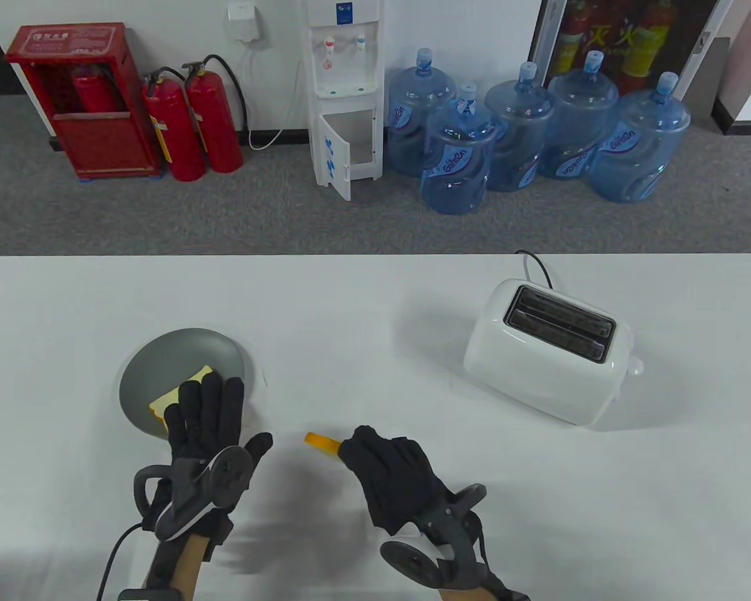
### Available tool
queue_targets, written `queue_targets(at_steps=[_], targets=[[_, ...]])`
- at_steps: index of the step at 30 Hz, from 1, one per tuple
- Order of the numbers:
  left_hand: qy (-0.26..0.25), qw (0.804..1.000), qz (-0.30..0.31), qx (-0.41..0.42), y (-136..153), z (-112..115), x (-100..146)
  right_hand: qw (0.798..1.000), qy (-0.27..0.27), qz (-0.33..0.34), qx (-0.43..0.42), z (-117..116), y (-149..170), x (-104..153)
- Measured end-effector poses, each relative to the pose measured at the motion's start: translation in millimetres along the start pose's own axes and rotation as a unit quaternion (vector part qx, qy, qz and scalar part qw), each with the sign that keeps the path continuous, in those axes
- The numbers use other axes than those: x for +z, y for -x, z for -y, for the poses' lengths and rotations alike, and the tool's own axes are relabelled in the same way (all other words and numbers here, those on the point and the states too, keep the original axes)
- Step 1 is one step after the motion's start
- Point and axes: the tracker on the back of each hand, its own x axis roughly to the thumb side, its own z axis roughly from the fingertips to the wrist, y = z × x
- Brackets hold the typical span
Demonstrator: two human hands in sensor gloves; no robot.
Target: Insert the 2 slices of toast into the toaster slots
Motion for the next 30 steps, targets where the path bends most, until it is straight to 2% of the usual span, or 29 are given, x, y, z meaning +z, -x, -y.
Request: queue_targets(at_steps=[5, 14, 20, 24, 30], targets=[[0.001, 1.000, 0.016, 0.007, -9, -3, 1, 1.000, 0.001, -0.012, 0.017, 22, 10, -25], [-0.004, 0.999, 0.037, 0.016, -17, -9, 4, 0.994, 0.054, -0.090, 0.010, 92, 55, -87], [0.011, 0.999, 0.031, 0.012, -14, -5, 3, 0.987, 0.075, -0.140, 0.034, 133, 93, -125], [0.011, 1.000, 0.024, 0.010, -10, -3, 2, 0.978, 0.080, -0.189, 0.029, 155, 121, -141], [0.015, 0.999, 0.029, 0.010, -12, -2, 3, 0.964, 0.096, -0.244, 0.043, 178, 163, -149]])
